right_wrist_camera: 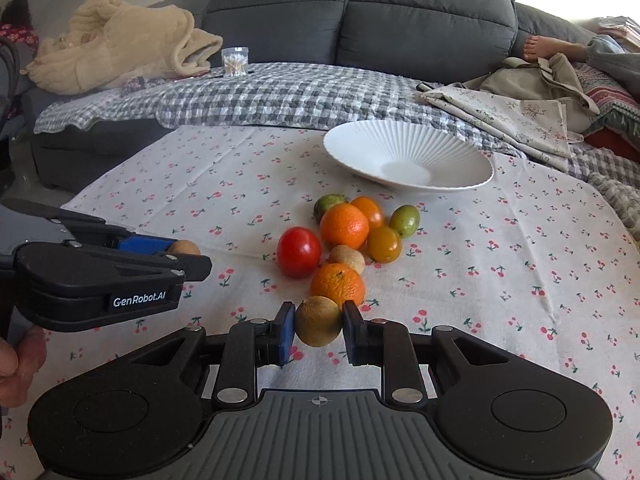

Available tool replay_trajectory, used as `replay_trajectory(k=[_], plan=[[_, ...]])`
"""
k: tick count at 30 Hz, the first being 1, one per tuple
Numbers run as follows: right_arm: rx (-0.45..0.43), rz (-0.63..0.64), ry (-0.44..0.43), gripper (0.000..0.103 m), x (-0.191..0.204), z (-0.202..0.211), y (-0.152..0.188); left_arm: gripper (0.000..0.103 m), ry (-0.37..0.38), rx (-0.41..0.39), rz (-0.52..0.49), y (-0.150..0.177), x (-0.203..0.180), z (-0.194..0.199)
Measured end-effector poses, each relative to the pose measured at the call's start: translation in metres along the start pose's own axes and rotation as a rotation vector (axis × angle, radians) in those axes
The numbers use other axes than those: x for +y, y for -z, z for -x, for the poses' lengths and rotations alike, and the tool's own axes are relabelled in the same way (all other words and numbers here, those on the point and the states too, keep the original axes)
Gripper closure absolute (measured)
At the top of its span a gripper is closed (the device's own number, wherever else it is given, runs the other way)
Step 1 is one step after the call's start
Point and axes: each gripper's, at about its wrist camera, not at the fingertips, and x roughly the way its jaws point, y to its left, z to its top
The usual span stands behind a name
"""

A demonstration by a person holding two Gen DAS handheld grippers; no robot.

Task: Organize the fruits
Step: 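Carry both brown fruits in both tools over the white bowl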

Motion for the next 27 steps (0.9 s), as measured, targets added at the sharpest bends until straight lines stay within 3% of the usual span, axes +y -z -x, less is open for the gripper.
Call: replay_trajectory(k=[12,27], plan=[[-0.044,-0.031,0.039,0.08,-0.044,-0.001,-0.044,0.08,0.023,-0.048,-0.017,-0.048,-0.004,-0.007],[-0.054,-0.089,0.057,0.08,-0.092,-0.053,-0.096,0.08,0.061,-0.112,-0.077,-0.114,-0.033,-0.065]])
